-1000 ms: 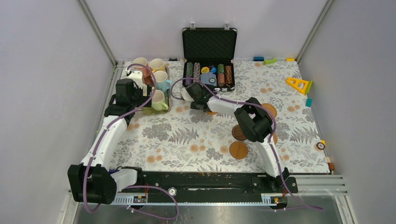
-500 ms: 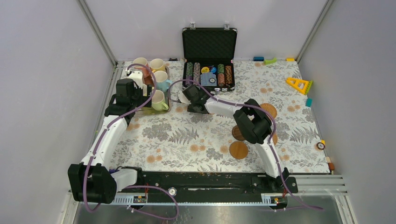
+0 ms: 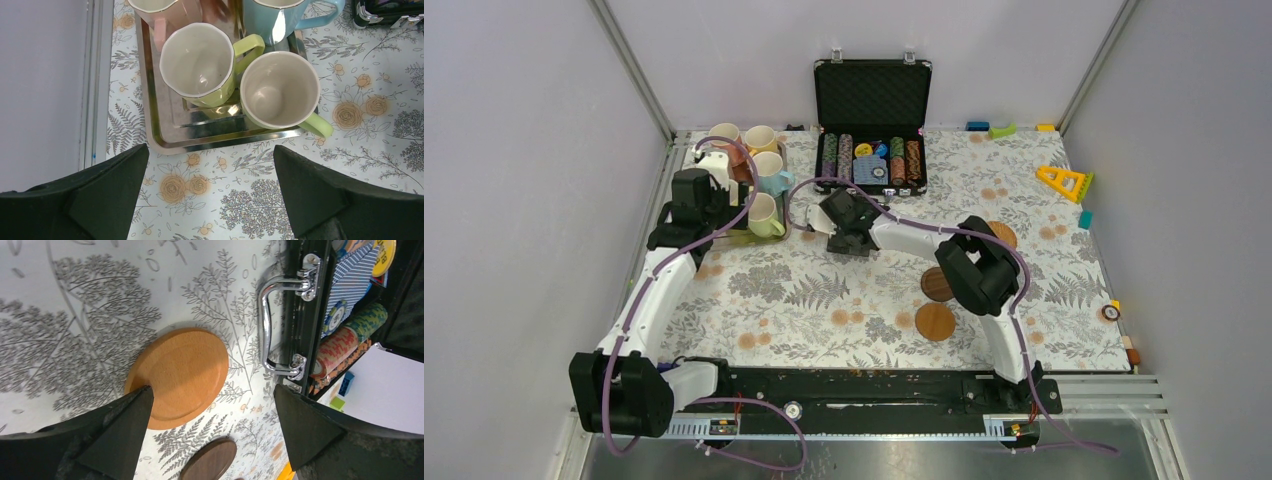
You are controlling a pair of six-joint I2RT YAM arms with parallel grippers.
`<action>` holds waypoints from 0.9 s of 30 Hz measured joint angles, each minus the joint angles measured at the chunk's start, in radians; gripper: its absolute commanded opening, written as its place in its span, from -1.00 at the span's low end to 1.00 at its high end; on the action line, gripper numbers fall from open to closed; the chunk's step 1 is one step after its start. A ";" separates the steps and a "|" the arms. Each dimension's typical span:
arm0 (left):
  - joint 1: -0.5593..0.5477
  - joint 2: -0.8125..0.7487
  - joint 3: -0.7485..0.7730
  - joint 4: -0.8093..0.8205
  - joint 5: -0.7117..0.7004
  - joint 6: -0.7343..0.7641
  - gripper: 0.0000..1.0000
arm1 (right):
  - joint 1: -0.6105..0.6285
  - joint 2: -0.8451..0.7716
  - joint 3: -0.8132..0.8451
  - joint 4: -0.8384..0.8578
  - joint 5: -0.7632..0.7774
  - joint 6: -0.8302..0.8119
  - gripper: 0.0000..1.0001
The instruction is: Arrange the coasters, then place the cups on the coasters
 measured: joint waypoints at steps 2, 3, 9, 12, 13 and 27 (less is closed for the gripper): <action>0.001 -0.004 0.000 0.000 0.000 -0.001 0.98 | 0.005 -0.011 -0.010 -0.010 -0.017 0.004 0.99; 0.001 -0.005 0.000 0.000 0.000 -0.001 0.97 | 0.008 -0.017 -0.015 -0.013 -0.027 0.006 0.99; 0.005 -0.011 0.000 0.000 0.000 -0.003 0.98 | 0.029 -0.035 -0.023 -0.050 -0.059 0.021 0.99; 0.006 -0.012 0.000 0.000 0.000 -0.007 0.97 | 0.030 -0.037 -0.023 -0.047 -0.031 0.012 0.99; 0.007 -0.012 0.000 0.000 0.000 -0.009 0.97 | 0.027 -0.041 -0.024 -0.045 -0.023 0.007 0.99; 0.018 -0.012 0.000 0.000 -0.010 -0.018 0.97 | -0.058 -0.764 -0.539 -0.067 -0.103 -0.090 0.99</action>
